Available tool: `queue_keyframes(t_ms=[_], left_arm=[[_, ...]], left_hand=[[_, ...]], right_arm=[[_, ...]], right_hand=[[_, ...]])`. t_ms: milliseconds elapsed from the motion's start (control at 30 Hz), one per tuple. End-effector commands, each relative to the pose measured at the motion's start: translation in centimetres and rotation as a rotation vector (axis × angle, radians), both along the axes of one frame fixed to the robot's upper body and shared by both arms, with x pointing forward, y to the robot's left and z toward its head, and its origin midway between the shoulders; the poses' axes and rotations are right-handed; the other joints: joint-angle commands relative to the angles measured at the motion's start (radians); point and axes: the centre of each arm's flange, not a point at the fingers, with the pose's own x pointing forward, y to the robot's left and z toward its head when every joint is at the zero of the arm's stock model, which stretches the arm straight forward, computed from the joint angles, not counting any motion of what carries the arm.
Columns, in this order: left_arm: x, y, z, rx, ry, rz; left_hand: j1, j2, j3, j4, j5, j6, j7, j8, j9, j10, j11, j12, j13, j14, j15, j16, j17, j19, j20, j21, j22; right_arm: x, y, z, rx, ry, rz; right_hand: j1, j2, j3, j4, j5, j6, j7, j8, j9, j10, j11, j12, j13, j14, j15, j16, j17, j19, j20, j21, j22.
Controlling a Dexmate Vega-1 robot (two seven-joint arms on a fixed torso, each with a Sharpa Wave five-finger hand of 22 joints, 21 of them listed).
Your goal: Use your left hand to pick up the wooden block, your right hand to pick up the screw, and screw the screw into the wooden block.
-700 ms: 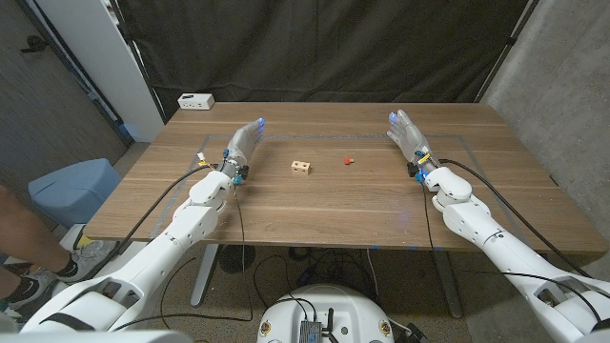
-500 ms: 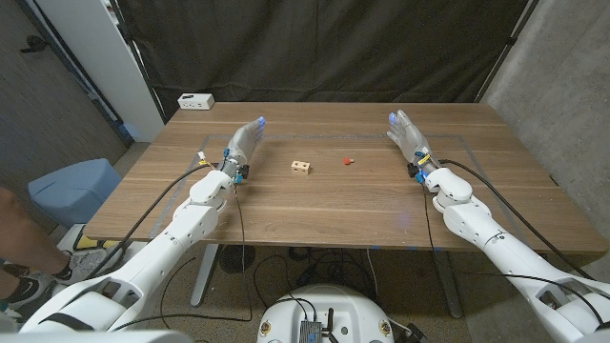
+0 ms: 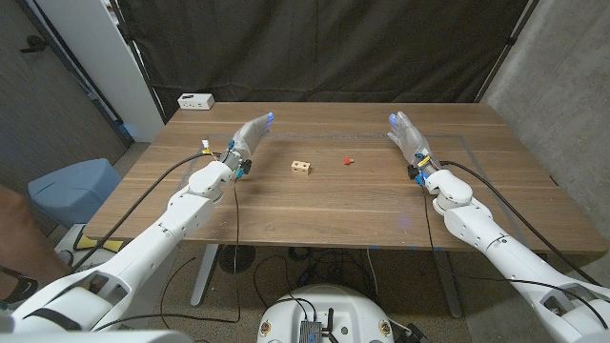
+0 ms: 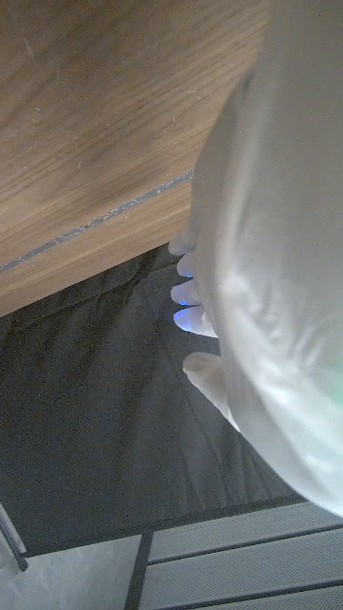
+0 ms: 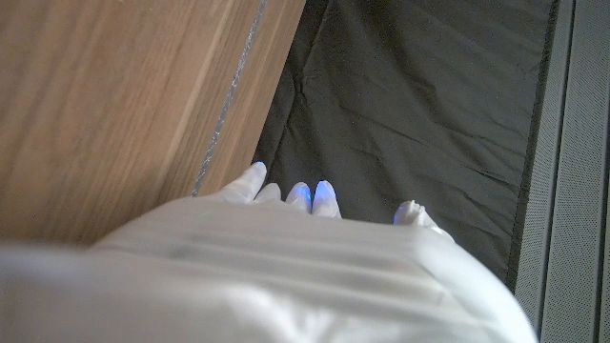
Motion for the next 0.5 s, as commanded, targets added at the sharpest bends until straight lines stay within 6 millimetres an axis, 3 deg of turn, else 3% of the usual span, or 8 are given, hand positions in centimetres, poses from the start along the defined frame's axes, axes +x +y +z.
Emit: queue_keyframes(t_ms=[33, 500], left_arm=[[-1.9, -1.4, 2.6, 0.195, -0.033, 0.070], [-4.7, -2.6, 4.6, 0.421, -0.079, 0.146]], left_hand=[[0.016, 0.010, -0.001, -0.013, 0.007, 0.004, -0.007, 0.005, 0.000, -0.002, -0.007, 0.005, 0.002, -0.018, -0.001, 0.002, 0.004, -0.019, 0.000, -0.003, 0.002], [0.029, 0.003, -0.005, -0.040, 0.011, 0.001, -0.018, 0.005, -0.002, -0.008, -0.013, 0.004, 0.001, -0.051, -0.004, 0.003, 0.005, -0.056, 0.006, -0.006, 0.002]], right_arm=[[-0.4, -0.3, 0.0, -0.017, 0.004, -0.027], [-0.7, -0.5, 0.5, -0.005, -0.036, -0.029]], right_hand=[[0.005, -0.009, 0.002, -0.005, 0.008, 0.006, 0.001, 0.005, 0.004, -0.003, -0.002, 0.001, 0.002, -0.013, -0.032, -0.001, 0.000, 0.001, -0.009, 0.003, 0.004], [0.006, -0.012, 0.002, -0.011, 0.009, 0.003, 0.001, 0.003, 0.003, -0.009, -0.005, -0.001, 0.002, -0.017, -0.031, -0.003, -0.002, 0.002, -0.007, 0.004, 0.004]])
